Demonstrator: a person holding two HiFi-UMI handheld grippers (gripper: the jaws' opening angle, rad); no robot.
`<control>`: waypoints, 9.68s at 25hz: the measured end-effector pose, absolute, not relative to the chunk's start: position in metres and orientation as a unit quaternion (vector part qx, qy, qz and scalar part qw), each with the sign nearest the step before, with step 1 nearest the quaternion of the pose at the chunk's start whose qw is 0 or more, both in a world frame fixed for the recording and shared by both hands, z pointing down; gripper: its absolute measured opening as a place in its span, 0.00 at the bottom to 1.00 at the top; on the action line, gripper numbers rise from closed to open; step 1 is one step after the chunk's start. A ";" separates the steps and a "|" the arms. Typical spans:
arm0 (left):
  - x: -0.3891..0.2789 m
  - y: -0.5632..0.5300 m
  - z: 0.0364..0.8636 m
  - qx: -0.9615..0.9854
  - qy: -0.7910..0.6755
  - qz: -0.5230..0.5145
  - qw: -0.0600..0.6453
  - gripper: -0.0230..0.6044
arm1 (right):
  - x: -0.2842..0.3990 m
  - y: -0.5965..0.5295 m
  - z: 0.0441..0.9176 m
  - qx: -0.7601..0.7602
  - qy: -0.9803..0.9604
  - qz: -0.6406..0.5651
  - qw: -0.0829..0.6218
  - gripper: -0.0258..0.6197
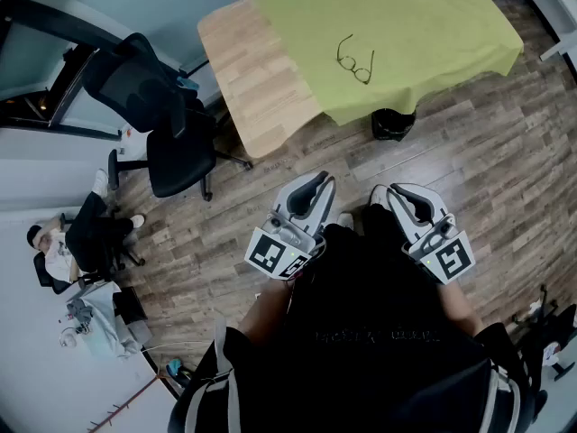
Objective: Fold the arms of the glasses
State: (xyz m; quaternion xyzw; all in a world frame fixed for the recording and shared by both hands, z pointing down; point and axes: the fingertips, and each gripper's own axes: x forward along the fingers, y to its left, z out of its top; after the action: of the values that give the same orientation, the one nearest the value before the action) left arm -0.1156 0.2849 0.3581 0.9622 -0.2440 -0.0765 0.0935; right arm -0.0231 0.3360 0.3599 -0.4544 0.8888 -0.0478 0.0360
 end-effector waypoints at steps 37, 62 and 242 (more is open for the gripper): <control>-0.080 0.282 0.376 0.946 -0.322 0.025 0.004 0.07 | 0.042 0.330 0.405 -0.399 0.905 -0.126 0.073 0.09; -0.065 0.073 0.408 0.954 -0.289 0.019 0.074 0.07 | 0.049 0.121 0.428 -0.427 0.887 -0.177 0.007 0.09; -0.070 -0.053 0.547 0.917 -0.315 0.135 0.204 0.08 | 0.007 -0.048 0.615 -0.302 0.872 -0.304 -0.236 0.09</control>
State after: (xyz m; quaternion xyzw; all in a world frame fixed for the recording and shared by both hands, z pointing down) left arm -0.0697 -0.0528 0.5467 0.9171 -0.3147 0.1347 0.2044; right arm 0.0070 -0.0483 0.6151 -0.3019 0.8723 -0.3036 -0.2363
